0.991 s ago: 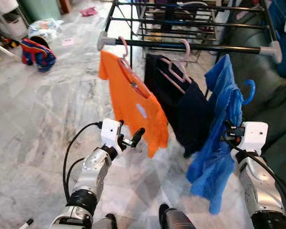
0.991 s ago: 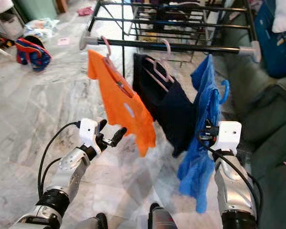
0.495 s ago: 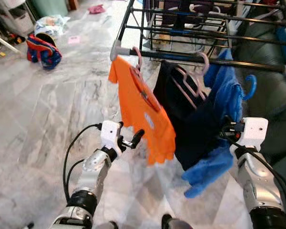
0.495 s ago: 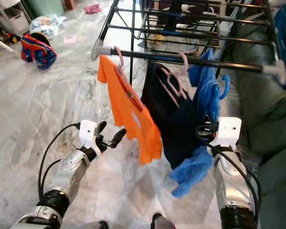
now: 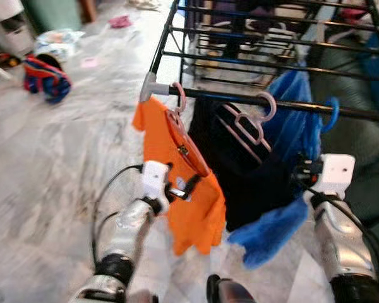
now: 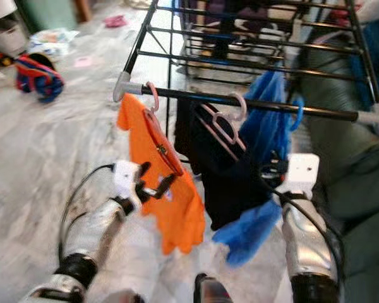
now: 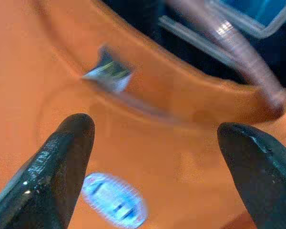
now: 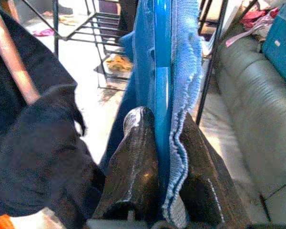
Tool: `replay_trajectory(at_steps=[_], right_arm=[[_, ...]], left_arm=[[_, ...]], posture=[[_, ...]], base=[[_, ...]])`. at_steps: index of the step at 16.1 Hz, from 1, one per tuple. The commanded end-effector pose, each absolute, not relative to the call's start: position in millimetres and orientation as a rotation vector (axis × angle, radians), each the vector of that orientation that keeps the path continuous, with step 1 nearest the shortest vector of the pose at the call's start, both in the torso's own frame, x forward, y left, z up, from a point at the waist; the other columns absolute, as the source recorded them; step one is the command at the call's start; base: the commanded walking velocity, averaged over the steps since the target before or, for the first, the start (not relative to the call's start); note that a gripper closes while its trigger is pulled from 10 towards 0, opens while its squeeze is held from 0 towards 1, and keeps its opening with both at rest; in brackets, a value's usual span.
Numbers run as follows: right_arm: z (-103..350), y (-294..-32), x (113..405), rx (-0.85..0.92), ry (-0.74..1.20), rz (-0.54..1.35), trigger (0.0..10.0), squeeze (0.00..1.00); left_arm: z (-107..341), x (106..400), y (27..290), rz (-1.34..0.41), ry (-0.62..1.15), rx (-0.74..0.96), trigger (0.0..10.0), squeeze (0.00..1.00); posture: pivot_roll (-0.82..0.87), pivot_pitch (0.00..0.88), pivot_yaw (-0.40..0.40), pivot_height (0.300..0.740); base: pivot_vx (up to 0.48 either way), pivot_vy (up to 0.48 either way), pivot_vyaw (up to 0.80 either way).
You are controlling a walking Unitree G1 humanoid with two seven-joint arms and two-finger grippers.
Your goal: Hang hanger
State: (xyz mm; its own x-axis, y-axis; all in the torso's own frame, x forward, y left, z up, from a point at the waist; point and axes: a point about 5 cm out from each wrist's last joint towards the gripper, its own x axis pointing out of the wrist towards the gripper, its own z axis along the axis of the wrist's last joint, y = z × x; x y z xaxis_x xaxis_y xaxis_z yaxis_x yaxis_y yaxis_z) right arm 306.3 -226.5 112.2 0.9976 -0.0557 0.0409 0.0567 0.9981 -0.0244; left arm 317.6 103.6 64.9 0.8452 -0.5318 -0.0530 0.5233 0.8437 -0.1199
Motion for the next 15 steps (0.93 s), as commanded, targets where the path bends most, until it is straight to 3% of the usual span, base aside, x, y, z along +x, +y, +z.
replay_trajectory(at_steps=[1, 5, 15], right_arm=[[112, -226, 302, -0.032, -0.047, -0.057, 10.0, 0.0], [106, -221, 298, -0.023, -0.033, -0.061, 10.0, 0.0], [125, -242, 319, -0.051, 0.017, 0.027, 10.0, 0.0]], left_arm=[[56, 311, 105, -0.558, 0.12, -0.11, 10.0, 0.0], [51, 307, 102, -0.587, 0.142, -0.103, 10.0, 0.0], [51, 305, 104, -0.622, 0.149, -0.098, 10.0, 0.0]], posture=[[-0.15, 0.213, 0.001, 0.74], [-0.16, 0.218, 0.003, 0.74], [-0.16, 0.247, 0.013, 0.74]], base=[[0.0, 0.0, -0.61], [0.0, 0.0, -0.8], [0.0, 0.0, 0.0]])
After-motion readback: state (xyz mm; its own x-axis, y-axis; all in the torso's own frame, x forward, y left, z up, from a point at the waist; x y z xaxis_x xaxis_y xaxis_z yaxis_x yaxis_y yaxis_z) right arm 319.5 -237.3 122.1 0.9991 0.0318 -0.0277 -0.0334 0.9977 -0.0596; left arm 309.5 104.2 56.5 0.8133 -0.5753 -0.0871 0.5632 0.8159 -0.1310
